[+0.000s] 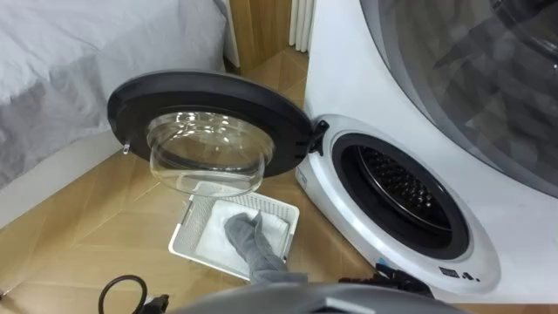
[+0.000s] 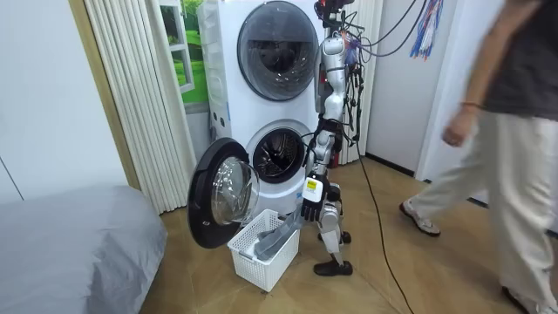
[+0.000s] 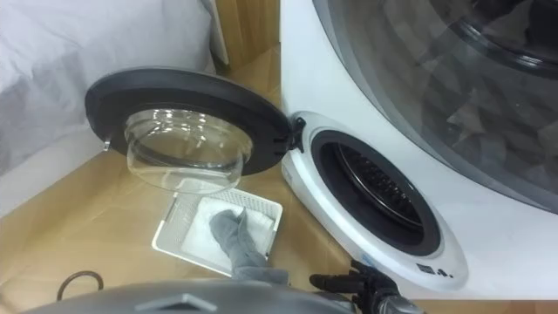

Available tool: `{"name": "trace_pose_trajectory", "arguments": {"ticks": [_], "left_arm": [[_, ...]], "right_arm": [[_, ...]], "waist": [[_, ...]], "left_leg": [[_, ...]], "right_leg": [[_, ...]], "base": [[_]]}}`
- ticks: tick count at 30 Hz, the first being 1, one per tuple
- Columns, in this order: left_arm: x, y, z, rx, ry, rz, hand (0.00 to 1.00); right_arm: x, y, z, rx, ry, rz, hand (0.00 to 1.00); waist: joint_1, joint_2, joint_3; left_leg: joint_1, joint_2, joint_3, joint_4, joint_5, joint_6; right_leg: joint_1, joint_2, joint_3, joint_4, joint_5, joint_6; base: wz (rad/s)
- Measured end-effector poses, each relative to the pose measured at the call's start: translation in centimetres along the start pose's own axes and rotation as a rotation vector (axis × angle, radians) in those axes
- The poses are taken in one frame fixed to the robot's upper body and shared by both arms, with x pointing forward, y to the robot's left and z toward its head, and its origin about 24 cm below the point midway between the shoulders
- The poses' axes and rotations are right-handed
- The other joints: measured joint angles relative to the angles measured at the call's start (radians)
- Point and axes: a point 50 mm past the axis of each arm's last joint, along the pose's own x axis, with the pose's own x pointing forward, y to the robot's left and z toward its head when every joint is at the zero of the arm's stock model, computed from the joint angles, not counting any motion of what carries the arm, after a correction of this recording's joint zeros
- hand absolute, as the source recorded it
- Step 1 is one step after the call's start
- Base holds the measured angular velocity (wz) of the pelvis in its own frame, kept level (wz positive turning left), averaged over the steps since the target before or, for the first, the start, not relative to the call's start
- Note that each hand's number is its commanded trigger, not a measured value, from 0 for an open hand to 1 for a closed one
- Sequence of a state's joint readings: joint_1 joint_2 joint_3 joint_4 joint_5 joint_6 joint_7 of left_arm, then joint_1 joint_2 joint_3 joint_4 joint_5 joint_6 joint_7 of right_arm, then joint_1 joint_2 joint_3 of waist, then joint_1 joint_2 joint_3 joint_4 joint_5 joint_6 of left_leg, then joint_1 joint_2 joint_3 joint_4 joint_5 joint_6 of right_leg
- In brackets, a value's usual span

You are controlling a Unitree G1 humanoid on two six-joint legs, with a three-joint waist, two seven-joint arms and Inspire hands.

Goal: Put towel into washing machine

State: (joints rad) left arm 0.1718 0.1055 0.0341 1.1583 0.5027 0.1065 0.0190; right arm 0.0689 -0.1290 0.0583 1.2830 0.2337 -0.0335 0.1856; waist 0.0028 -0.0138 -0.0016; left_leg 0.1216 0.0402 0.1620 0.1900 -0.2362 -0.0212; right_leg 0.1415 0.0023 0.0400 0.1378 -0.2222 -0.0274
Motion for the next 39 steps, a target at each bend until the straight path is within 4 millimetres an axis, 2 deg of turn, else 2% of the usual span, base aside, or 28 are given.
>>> {"name": "trace_pose_trajectory", "arguments": {"ticks": [10,15,18,19,24,28,30,32,33,35,37,38,39], "left_arm": [[0.0,0.2,0.1,0.003,-0.013,0.017,0.0],[0.0,0.7,0.6,0.023,-0.043,0.065,0.0],[0.1,1.4,1.1,0.025,-0.068,0.109,0.0],[0.1,1.9,1.7,0.031,-0.086,0.128,0.0],[0.1,3.7,5.3,0.044,-0.198,0.197,0.0],[-0.3,4.8,9.4,0.058,-0.311,0.24,0.0],[-0.6,4.9,11.3,0.071,-0.374,0.249,0.0],[-1.1,4.6,13.8,0.082,-0.449,0.245,0.0],[-1.3,4.5,14.4,0.085,-0.466,0.242,0.0],[-1.8,4.1,16.2,0.117,-0.516,0.231,0.0],[-2.1,4.1,17.1,0.126,-0.544,0.229,0.0],[-2.2,4.2,17.7,0.15,-0.556,0.231,0.0],[-2.4,4.3,18.1,0.163,-0.566,0.237,0.0]], "right_arm": [[0.0,0.0,0.0,0.017,-0.004,0.0,0.0],[0.0,0.1,0.1,0.033,-0.009,0.004,0.0],[0.1,0.3,0.3,0.017,-0.011,0.01,0.0],[0.2,0.4,0.6,-0.001,-0.014,0.015,0.0],[0.5,1.2,2.8,-0.106,-0.046,0.038,0.0],[0.8,2.1,5.6,-0.187,-0.099,0.056,0.0],[0.9,2.3,6.2,-0.211,-0.109,0.059,0.0],[0.9,2.9,7.6,-0.256,-0.144,0.066,0.0],[1.0,3.1,7.8,-0.264,-0.148,0.067,0.0],[1.0,3.8,8.7,-0.293,-0.165,0.072,0.0],[1.0,4.2,9.3,-0.296,-0.181,0.079,0.0],[1.0,4.2,9.6,-0.299,-0.188,0.078,0.0],[1.0,4.2,9.9,-0.3,-0.193,0.077,0.0]], "waist": [[0.002,-0.007,0.0105],[0.001,-0.01,0.0083],[0.001,-0.019,0.0069],[0.0,-0.018,0.0029],[0.0,-0.02,0.0091],[-0.027,-0.006,0.0233],[-0.025,-0.004,0.0258],[-0.024,-0.003,0.0296],[-0.025,-0.003,0.0311],[-0.025,-0.005,0.0406],[-0.029,-0.006,0.0463],[-0.035,-0.004,0.0543],[-0.041,-0.003,0.0589]], "left_leg": [[0.01,0.001,-0.001,0.001,0.0,0.0],[-0.015,0.001,-0.001,0.0,0.0,0.0],[-0.036,0.001,-0.001,0.006,0.0,0.0],[-0.057,0.002,-0.001,0.015,0.0,0.0],[-0.15,0.007,-0.005,0.04,0.0,0.0],[-0.249,0.005,-0.028,0.068,0.005,0.008],[-0.281,0.003,-0.028,0.074,0.007,0.01],[-0.35,0.004,-0.028,0.107,0.007,0.011],[-0.366,0.005,-0.028,0.115,0.007,0.011],[-0.421,0.007,-0.027,0.139,0.007,0.011],[-0.467,0.008,-0.024,0.16,0.007,0.011],[-0.494,0.009,-0.024,0.174,0.007,0.011],[-0.511,0.009,-0.025,0.182,0.007,0.011]], "right_leg": [[0.012,-0.002,-0.021,-0.005,-0.001,0.0],[-0.018,-0.002,-0.022,0.003,-0.001,0.0],[-0.037,-0.002,-0.023,0.007,-0.001,0.0],[-0.057,-0.002,-0.024,0.021,0.0,0.0],[-0.168,0.001,-0.032,0.073,0.001,0.002],[-0.266,-0.004,-0.051,0.125,0.002,0.002],[-0.304,-0.005,-0.046,0.136,0.002,0.002],[-0.377,-0.005,-0.046,0.173,0.002,0.002],[-0.394,-0.005,-0.046,0.18,0.002,0.002],[-0.46,-0.005,-0.045,0.216,0.002,0.002],[-0.509,-0.005,-0.048,0.234,0.002,0.002],[-0.539,-0.006,-0.046,0.251,0.002,0.002],[-0.558,-0.006,-0.045,0.263,0.002,0.002]], "base": [[0.01],[0.0],[0.0],[0.0],[-0.09],[0.07],[-0.04],[-0.09],[-0.12],[-0.16],[-0.14],[-0.1],[-0.07]]}}
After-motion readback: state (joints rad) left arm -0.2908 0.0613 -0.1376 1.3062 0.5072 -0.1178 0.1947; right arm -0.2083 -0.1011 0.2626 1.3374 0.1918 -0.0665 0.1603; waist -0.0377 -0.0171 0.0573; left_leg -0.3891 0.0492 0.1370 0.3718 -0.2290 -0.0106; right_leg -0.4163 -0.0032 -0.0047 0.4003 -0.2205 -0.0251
